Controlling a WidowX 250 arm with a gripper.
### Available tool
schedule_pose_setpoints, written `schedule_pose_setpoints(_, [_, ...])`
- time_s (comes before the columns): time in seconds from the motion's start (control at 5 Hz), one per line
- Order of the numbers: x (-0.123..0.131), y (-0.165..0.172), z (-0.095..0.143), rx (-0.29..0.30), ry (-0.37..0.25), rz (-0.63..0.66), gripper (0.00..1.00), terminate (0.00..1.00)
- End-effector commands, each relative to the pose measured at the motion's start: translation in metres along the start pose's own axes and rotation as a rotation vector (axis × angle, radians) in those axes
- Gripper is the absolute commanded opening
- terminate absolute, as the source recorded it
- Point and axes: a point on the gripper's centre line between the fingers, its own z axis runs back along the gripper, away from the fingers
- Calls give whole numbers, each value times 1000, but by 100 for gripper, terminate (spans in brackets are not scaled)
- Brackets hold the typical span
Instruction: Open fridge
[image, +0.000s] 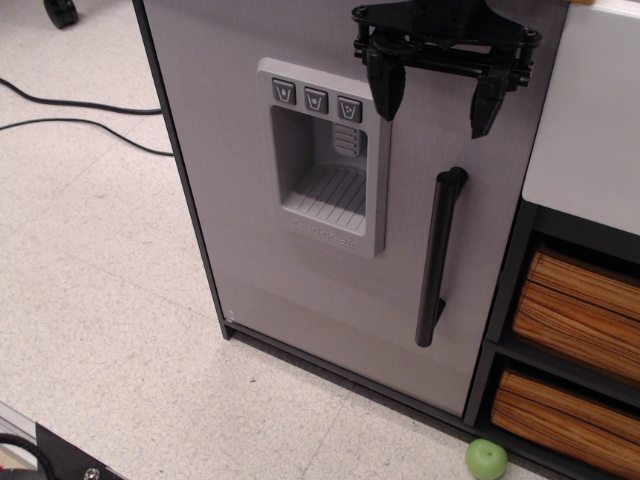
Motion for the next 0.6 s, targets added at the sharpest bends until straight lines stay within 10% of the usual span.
schedule_pose_setpoints(0.0, [0, 0, 0, 0, 0, 0, 100, 0])
schedule_pose_setpoints(0.4, [-12, -3, -33, 6, -81, -122, 100, 0])
